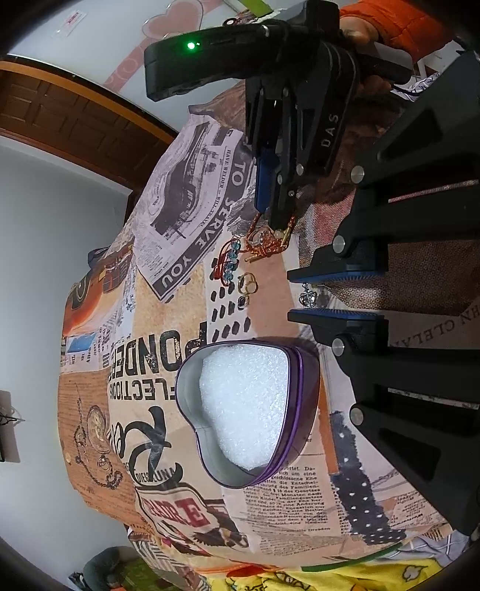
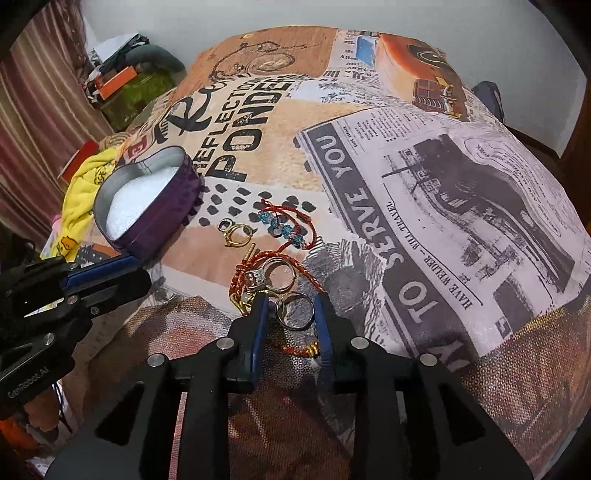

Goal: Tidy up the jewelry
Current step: 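Grasp a small silver earring with the left tool while the right tool grasps a silver ring, then drop the earring into the heart tin with the left tool while the right tool lowers the ring in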

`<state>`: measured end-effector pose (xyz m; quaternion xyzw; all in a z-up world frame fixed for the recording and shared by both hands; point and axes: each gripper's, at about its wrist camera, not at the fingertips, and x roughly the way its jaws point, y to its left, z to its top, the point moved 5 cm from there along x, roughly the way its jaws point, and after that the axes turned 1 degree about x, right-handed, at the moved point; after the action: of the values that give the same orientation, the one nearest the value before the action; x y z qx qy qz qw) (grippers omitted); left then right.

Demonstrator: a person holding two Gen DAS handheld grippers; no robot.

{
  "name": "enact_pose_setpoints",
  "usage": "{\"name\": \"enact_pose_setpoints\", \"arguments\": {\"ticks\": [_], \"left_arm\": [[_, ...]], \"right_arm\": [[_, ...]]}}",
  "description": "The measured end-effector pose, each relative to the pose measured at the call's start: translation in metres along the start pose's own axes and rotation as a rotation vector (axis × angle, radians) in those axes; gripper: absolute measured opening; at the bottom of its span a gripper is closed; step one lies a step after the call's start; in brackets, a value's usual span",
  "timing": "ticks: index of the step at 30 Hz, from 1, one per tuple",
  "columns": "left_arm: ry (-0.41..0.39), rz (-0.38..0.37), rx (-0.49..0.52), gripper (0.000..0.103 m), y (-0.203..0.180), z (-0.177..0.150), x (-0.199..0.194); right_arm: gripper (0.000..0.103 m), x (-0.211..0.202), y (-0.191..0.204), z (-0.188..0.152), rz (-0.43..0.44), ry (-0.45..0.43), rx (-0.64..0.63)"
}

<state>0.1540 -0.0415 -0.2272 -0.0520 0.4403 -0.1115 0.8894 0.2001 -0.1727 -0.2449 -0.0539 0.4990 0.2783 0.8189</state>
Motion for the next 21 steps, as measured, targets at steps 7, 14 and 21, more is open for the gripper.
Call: {"name": "enact_pose_setpoints", "arguments": {"ticks": [7,14,21], "left_arm": [[-0.005,0.003,-0.001,0.012,0.001,0.002,-0.001],[-0.041,0.009,0.008,0.012,0.0,0.009,-0.017],[-0.113,0.027,0.007,0.012,0.003,0.022,-0.045]], "right_arm": [[0.02,-0.003,-0.001,-0.001,-0.011,-0.027,0.007],[0.02,-0.021,0.001,0.007,-0.006,-0.08,0.025],[0.02,-0.046,0.014,0.023,0.014,-0.152,0.029]]}}
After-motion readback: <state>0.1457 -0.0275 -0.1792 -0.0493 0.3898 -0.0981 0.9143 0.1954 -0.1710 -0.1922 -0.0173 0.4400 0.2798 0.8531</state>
